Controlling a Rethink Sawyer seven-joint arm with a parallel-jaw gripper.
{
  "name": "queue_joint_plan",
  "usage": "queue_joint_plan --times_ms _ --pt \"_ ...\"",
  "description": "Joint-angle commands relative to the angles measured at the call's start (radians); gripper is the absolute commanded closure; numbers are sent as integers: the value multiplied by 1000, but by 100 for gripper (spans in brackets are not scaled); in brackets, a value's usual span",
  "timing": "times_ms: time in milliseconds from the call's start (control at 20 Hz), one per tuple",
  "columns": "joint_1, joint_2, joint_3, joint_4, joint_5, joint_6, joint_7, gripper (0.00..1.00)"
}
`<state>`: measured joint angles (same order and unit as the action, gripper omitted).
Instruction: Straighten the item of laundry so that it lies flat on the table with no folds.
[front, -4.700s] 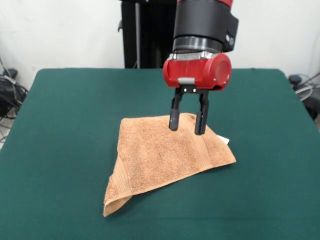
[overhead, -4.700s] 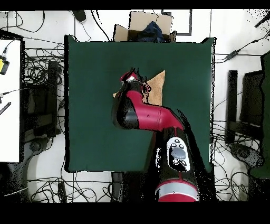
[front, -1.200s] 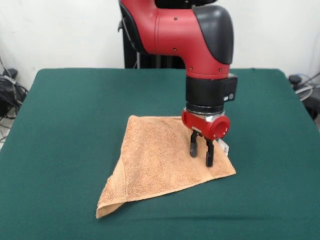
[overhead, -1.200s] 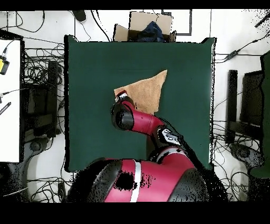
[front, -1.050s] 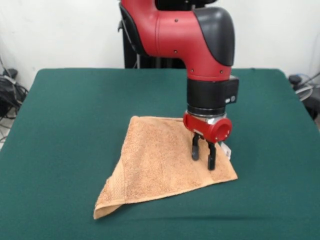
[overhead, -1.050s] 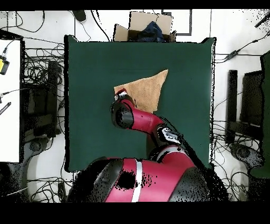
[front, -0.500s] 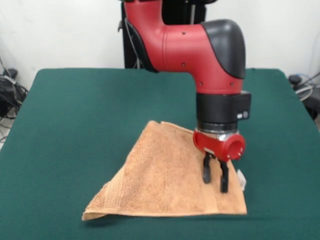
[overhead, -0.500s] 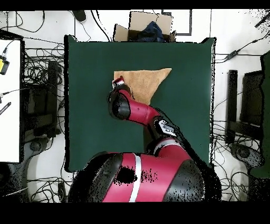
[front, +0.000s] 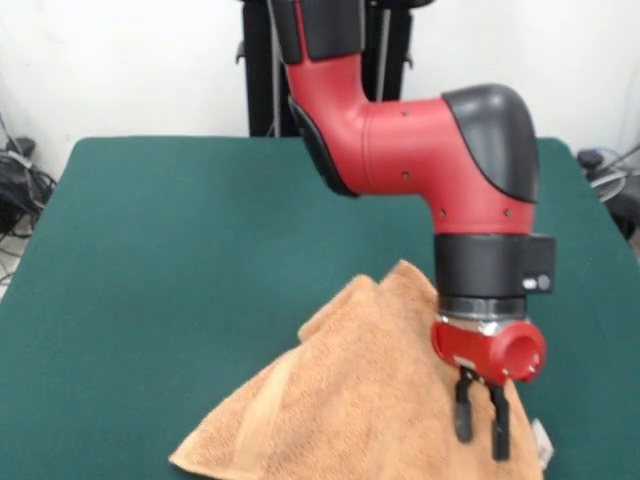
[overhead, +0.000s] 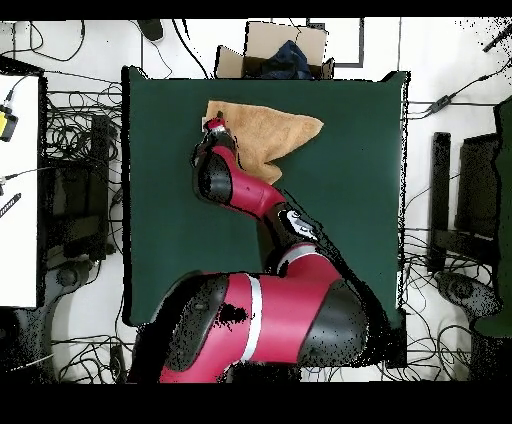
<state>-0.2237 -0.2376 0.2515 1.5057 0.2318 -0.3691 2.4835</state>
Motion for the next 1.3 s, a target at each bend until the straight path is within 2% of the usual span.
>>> queue_joint_plan --times_ms 50,450,650,900,1300 --pt "70 121 139 -78 113 10 223 0" --pt "90 85 124 -41 176 9 219 0" --pt "83 59 128 6 173 -8 244 0" --pt "104 67 138 -14 217 -21 259 0" --pt "110 109 212 -92 241 -44 269 0"
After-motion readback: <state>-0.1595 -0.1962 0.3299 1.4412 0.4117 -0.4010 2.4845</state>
